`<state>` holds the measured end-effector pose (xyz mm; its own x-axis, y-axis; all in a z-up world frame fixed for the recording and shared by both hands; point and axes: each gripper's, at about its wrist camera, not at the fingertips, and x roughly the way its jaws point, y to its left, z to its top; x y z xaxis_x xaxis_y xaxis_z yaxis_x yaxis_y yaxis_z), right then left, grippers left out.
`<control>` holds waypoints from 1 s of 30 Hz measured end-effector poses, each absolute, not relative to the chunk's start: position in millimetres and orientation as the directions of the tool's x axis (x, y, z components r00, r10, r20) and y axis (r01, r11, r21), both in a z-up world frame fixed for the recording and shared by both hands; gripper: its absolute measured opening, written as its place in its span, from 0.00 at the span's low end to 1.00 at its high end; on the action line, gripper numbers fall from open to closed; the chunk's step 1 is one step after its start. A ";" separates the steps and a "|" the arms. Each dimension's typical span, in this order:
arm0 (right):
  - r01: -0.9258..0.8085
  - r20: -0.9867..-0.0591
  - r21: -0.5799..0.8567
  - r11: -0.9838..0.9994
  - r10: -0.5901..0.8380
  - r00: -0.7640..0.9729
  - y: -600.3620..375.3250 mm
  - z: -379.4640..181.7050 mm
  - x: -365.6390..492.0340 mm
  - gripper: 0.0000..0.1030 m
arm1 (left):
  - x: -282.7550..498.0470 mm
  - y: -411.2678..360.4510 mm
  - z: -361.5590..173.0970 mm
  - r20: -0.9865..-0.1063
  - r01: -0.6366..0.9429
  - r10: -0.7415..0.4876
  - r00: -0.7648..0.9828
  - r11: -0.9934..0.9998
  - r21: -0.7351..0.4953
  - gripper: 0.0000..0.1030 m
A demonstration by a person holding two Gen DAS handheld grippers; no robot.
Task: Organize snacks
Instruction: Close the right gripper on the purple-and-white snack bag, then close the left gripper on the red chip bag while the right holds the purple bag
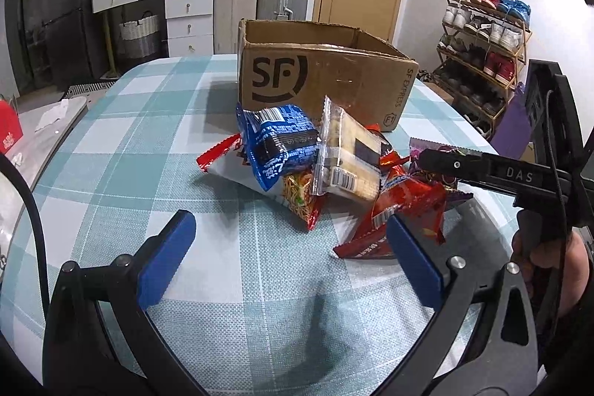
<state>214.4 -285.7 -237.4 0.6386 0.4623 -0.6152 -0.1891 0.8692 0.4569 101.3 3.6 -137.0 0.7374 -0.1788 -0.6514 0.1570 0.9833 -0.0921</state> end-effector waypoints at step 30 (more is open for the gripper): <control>-0.198 -0.445 0.459 0.866 0.417 0.792 -325.5 -209.4 148.5 0.45 | 105.8 -11.9 -146.0 -0.667 0.183 -0.153 0.729 0.983 -0.025 0.99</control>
